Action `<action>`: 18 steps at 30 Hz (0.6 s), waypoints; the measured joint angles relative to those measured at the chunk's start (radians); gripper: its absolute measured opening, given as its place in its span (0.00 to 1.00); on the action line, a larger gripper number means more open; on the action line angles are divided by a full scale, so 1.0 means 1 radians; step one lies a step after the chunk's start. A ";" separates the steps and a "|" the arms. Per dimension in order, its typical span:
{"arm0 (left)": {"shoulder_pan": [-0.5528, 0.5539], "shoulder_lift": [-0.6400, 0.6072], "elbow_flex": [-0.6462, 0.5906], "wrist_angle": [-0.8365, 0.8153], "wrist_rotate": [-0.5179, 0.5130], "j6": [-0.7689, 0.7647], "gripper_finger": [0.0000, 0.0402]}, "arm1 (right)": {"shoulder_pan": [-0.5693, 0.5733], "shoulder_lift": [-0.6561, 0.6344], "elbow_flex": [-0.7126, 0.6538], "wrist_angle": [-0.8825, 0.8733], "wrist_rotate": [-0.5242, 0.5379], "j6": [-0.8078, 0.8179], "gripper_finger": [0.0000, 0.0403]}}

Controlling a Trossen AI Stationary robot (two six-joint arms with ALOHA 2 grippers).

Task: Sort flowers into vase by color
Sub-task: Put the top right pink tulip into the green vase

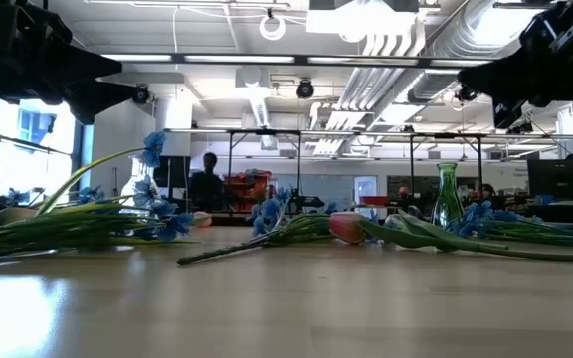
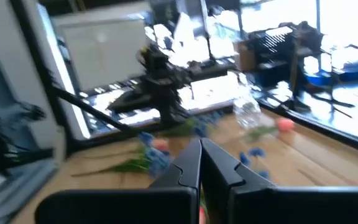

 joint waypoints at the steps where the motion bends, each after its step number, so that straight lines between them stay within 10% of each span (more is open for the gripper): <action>1: 0.000 0.000 0.000 0.000 0.000 0.003 0.69 | 0.014 0.041 0.004 0.005 0.036 0.002 0.00; 11: -0.001 0.000 0.000 -0.014 0.172 0.098 0.63 | 0.061 0.346 0.053 0.367 -0.108 0.078 0.00; 18: 0.000 0.011 0.000 -0.030 0.162 0.087 0.43 | 0.067 0.391 0.163 0.186 0.146 0.001 0.00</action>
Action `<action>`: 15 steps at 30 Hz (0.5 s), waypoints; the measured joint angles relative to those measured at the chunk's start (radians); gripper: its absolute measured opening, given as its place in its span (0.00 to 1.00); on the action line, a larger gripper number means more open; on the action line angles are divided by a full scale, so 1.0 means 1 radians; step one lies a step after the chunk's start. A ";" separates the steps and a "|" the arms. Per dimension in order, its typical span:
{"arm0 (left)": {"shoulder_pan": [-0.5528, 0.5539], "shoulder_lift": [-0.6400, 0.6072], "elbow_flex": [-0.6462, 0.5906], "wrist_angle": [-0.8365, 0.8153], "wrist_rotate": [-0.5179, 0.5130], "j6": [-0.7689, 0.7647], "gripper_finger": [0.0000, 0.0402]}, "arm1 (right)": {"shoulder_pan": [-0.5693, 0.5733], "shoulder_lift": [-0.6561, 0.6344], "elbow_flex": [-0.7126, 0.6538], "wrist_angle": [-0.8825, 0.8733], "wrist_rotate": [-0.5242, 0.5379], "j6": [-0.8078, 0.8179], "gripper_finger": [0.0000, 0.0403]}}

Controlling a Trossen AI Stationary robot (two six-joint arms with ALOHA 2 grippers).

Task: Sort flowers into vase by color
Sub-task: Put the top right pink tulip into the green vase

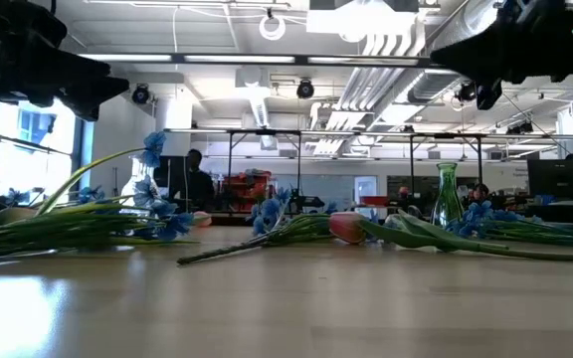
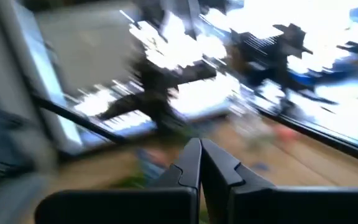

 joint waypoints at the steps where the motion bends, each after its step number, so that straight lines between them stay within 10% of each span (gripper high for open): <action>1: 0.000 0.004 0.000 0.001 -0.008 -0.003 0.40 | 0.001 0.011 0.047 -0.113 0.045 0.007 0.00; 8: 0.000 0.058 0.000 0.014 -0.072 0.000 0.19 | -0.022 0.175 0.362 -0.793 0.167 0.351 0.02; 15: 0.000 0.116 0.000 0.016 -0.081 -0.026 0.02 | -0.106 0.422 0.466 -0.973 0.077 0.563 0.24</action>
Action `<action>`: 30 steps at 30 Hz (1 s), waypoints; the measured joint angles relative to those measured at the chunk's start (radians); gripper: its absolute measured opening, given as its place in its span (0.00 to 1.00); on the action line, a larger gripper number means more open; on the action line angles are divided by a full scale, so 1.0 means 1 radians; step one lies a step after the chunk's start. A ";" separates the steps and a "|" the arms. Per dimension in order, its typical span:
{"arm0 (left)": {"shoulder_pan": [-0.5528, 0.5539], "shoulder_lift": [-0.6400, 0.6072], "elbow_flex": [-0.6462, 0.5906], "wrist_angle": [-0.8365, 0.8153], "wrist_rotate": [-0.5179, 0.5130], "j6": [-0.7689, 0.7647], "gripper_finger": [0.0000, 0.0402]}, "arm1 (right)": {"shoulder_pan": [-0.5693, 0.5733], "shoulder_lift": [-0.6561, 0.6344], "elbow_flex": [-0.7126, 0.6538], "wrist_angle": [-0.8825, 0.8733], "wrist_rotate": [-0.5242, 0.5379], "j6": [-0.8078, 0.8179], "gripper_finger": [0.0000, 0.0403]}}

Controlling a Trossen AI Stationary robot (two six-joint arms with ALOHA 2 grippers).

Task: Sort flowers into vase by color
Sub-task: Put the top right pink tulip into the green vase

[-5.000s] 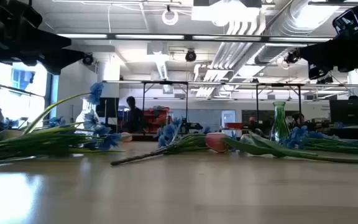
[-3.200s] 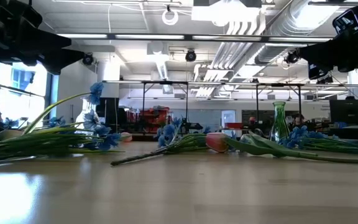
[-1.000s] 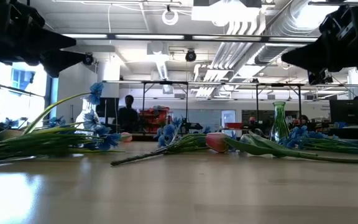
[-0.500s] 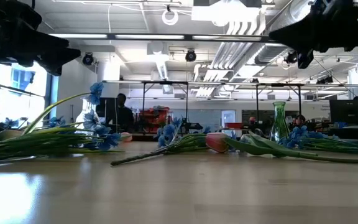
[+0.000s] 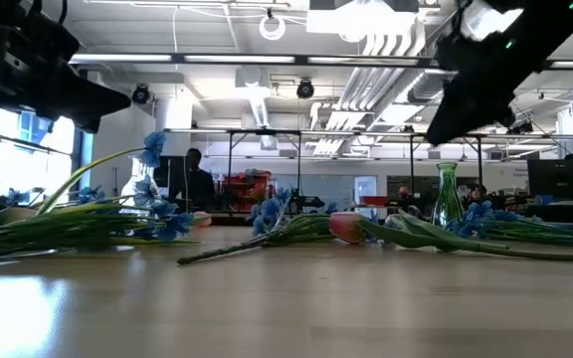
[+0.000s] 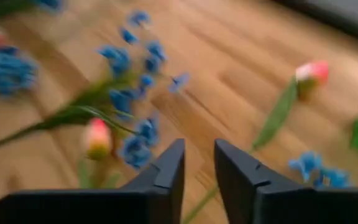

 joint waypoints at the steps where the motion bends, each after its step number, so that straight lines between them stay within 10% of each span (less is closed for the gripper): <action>1: 0.000 0.006 0.000 0.000 0.000 -0.006 0.01 | -0.022 0.040 0.001 0.001 -0.023 0.019 0.27; 15: 0.000 0.018 0.000 0.028 -0.017 -0.007 0.01 | -0.382 0.447 0.002 0.136 -0.283 0.037 0.44; 30: 0.000 0.018 0.000 0.030 -0.018 -0.007 0.01 | -0.414 0.518 0.045 0.184 -0.243 -0.029 0.21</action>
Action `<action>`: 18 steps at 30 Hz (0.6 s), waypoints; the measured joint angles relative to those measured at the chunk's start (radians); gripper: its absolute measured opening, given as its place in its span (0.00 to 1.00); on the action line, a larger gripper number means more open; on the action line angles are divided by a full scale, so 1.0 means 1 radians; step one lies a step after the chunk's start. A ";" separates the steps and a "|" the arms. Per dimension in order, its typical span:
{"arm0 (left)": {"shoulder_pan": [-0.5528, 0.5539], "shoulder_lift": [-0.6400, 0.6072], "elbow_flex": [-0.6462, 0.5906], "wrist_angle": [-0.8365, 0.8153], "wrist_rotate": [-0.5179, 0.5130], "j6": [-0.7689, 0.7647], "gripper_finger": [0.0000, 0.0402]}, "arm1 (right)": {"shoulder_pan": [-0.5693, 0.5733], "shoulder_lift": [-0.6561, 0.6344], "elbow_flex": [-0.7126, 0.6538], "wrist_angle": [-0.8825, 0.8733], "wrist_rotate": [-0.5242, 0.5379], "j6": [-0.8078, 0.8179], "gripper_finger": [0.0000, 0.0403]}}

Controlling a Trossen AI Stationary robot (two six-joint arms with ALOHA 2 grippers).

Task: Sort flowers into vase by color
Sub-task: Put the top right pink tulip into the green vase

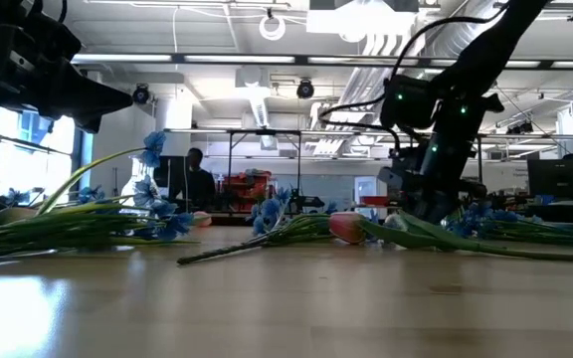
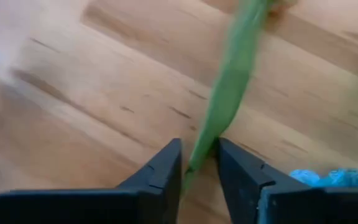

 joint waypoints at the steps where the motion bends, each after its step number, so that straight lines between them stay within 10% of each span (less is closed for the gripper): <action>1: 0.000 0.000 0.000 0.000 0.000 0.000 0.01 | 0.000 0.012 0.000 0.002 0.002 0.000 0.18; 12: 0.000 0.000 0.000 0.000 0.000 -0.002 0.01 | 0.099 -0.061 -0.009 0.007 0.061 -0.035 0.01; 18: -0.001 0.000 0.000 -0.001 0.000 -0.005 0.01 | 0.206 -0.242 -0.121 0.431 0.104 -0.238 0.01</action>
